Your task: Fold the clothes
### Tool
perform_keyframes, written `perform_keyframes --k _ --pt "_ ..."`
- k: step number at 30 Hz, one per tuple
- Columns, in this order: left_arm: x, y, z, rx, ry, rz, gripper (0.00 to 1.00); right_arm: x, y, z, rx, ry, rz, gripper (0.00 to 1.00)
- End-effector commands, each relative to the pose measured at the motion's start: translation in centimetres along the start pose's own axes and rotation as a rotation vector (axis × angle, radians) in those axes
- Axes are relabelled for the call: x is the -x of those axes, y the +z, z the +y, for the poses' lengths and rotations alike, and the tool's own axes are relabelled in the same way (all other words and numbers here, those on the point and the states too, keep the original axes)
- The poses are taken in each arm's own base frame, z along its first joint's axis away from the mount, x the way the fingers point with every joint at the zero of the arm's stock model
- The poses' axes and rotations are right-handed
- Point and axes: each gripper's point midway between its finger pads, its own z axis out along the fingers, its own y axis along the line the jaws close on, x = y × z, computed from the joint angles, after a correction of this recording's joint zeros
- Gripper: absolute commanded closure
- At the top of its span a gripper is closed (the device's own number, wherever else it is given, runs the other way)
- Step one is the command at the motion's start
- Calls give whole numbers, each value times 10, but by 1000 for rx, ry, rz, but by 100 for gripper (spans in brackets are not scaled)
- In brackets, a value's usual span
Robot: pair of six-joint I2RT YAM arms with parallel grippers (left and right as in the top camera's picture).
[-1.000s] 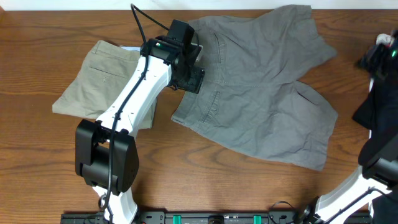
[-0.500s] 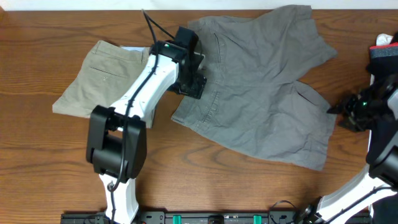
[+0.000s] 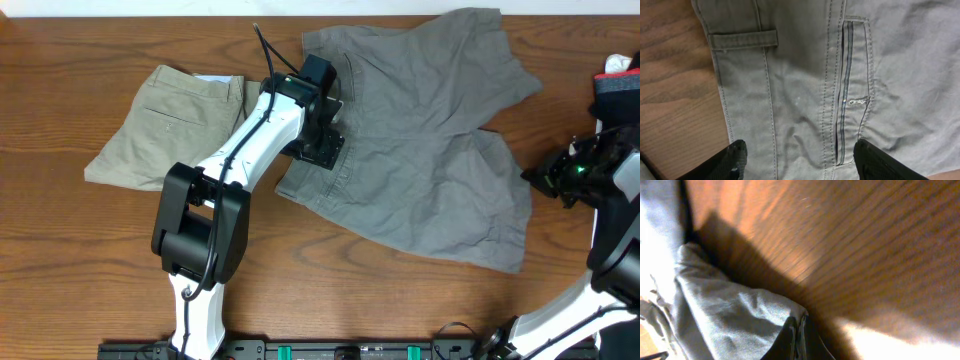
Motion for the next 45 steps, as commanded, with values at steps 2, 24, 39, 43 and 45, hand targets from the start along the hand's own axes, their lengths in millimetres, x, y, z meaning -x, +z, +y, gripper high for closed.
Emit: perform_keyframes --k 2,24,39,43,45 --pt "-3 6 0 -9 13 21 30 18 -71 38 -25 -121 -216 99" --pt "-4 6 0 -8 12 26 29 19 -123 -8 -433 12 -395 46" --pt "-53 14 -9 -71 -24 205 25 3 -68 -24 -359 69 -193 46" --pt "-75 29 -8 -83 -42 268 25 3 -67 -24 -359 69 -191 46" --pt "-88 34 -13 -120 -56 306 25 1 -67 -24 -359 71 -185 46"
